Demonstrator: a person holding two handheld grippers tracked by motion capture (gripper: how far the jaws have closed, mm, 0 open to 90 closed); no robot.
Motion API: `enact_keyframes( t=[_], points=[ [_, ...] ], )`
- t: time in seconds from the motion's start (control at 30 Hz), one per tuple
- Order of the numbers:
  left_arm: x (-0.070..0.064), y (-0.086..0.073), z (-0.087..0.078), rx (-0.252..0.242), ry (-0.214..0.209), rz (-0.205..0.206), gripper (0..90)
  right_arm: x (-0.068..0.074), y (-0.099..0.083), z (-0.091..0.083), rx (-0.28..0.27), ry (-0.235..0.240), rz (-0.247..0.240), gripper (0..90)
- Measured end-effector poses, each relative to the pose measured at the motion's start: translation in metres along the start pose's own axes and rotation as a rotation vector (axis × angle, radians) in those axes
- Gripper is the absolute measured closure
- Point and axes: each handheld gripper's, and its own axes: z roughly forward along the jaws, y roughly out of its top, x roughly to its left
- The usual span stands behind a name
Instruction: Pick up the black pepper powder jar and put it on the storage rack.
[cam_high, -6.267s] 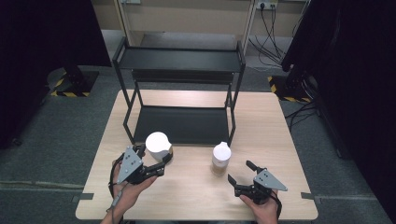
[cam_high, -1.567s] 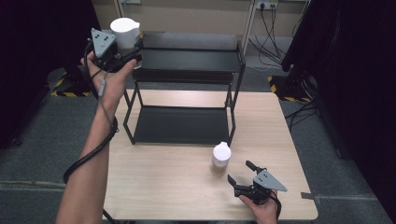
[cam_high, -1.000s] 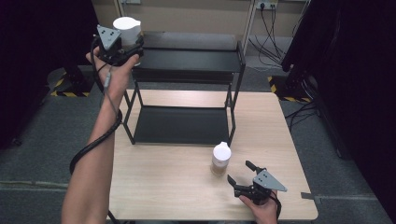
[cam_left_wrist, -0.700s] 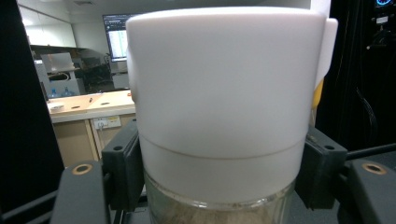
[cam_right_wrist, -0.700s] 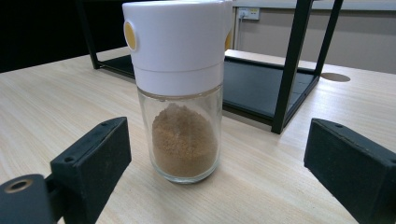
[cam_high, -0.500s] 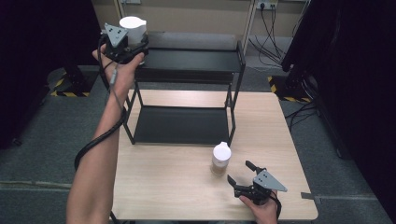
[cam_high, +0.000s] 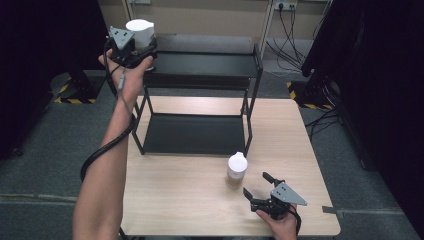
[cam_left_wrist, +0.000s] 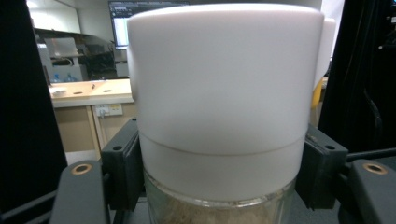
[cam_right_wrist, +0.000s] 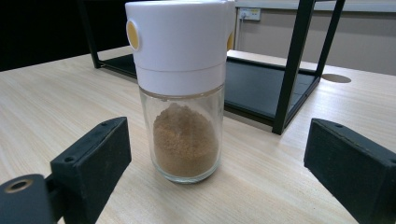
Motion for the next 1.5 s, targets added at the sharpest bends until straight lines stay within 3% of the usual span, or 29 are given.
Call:
enact_keyframes(
  t=[0.07,0.13,0.2,0.27,0.37,0.8,0.97,1.07,1.2,1.4,1.5],
  points=[
    [0.0,0.001,-0.001,0.004,-0.004,-0.004,25.4,0.0,0.0,0.0,0.0,0.0,-0.001,7.5],
    [-0.003,0.001,-0.004,0.007,0.01,0.023,19.5,0.0,0.0,0.0,0.001,0.0,-0.002,7.5],
    [-0.003,-0.001,-0.008,-0.007,0.016,0.003,17.9,0.001,0.0,0.0,0.001,0.0,-0.004,7.5],
    [-0.005,-0.003,-0.012,-0.015,0.023,0.008,16.6,0.001,0.0,0.0,0.001,-0.001,-0.008,7.5],
    [-0.005,-0.004,-0.018,-0.03,0.003,0.005,16.0,0.001,0.0,0.0,0.002,-0.001,-0.009,7.5],
    [-0.006,-0.01,-0.043,-0.065,-0.011,-0.005,14.8,0.001,0.001,0.0,0.005,-0.001,-0.009,7.2],
    [-0.007,-0.017,-0.05,-0.075,-0.034,-0.014,14.8,0.001,0.001,0.001,0.006,-0.001,-0.008,7.1],
    [-0.008,-0.022,-0.054,-0.086,-0.034,0.008,14.8,0.001,0.001,0.0,0.003,-0.001,-0.01,7.1],
    [-0.007,-0.026,-0.061,-0.087,-0.044,0.007,14.8,0.001,0.001,0.001,0.007,-0.001,-0.011,7.1],
    [-0.009,-0.033,-0.071,-0.094,-0.064,-0.021,14.8,0.002,0.001,0.0,0.009,-0.002,-0.009,7.1],
    [-0.011,-0.038,-0.076,-0.103,-0.077,-0.012,14.8,0.002,0.001,0.0,0.007,-0.003,-0.011,7.1]
  ],
)
